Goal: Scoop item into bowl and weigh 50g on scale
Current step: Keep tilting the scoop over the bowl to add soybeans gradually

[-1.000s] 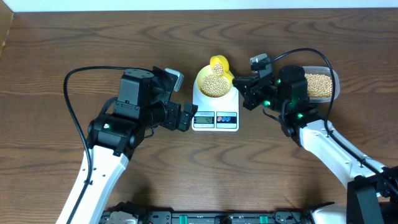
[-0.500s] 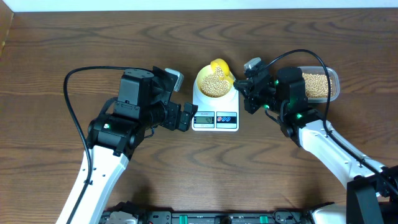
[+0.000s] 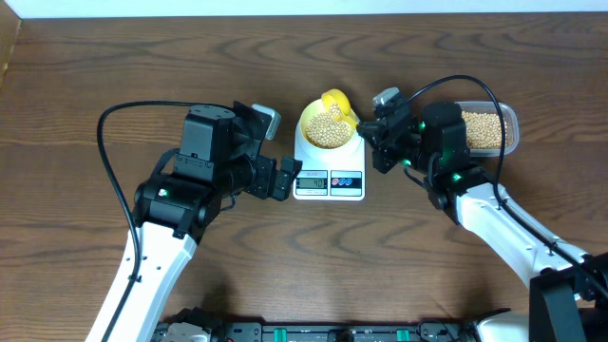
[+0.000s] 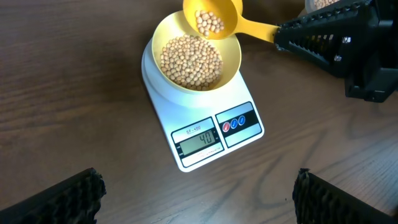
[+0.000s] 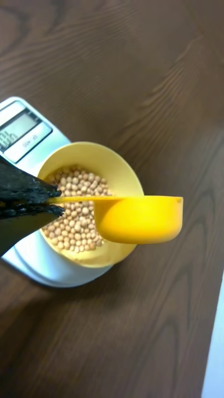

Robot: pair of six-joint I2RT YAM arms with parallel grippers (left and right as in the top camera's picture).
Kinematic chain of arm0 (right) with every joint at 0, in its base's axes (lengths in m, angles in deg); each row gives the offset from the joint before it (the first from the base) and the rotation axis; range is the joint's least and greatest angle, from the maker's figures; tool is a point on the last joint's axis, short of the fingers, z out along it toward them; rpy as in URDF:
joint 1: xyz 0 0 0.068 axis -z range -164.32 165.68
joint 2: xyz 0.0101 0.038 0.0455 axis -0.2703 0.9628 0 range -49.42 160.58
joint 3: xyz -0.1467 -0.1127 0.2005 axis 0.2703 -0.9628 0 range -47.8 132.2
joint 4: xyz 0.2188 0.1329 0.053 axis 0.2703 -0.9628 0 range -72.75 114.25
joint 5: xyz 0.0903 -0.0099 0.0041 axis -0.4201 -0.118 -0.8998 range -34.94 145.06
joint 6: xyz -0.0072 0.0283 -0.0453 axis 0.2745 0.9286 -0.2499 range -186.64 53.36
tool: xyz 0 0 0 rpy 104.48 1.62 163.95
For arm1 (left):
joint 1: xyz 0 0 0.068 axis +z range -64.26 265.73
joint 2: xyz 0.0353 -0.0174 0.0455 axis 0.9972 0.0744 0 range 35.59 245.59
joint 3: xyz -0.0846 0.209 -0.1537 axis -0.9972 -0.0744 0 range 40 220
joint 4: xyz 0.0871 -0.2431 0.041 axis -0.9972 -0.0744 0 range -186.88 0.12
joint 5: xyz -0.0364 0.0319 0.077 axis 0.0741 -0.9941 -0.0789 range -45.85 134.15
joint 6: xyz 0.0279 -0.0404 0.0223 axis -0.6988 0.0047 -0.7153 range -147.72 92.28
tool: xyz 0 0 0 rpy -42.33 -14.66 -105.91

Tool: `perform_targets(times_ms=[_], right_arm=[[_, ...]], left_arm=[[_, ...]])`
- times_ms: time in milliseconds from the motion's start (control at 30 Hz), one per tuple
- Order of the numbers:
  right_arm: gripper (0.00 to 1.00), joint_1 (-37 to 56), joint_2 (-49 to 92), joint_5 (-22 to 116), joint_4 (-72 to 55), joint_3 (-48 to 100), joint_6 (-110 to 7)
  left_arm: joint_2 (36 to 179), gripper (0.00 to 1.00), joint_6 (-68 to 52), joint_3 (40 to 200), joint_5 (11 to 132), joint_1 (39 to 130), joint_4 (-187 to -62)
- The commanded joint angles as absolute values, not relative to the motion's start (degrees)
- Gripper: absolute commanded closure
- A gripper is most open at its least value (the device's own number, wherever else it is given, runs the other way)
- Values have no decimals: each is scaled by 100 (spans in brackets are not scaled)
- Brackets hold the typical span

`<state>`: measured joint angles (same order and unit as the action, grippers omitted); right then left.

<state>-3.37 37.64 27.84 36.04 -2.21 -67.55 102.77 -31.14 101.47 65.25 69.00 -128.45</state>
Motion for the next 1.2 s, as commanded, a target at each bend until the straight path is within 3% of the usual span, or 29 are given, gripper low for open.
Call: perform_targets(times_ms=[0, 600, 1000, 1167], right_arm=[[99, -383, 3791, 2640, 3667, -215, -6368], [99, -380, 3791, 2642, 3665, -215, -6399], [99, -383, 3791, 2649, 3486, -215, -7761], [99, -387, 3791, 2734, 3468, -215, -7804]], left_arm=[[10294, 1, -3171, 10136, 6576, 6889, -12838], [10294, 1, -3171, 10134, 6576, 6887, -12838], [10294, 1, -3171, 10134, 6576, 6889, -12838], [10294, 1, -3171, 10136, 6576, 6889, -12838]])
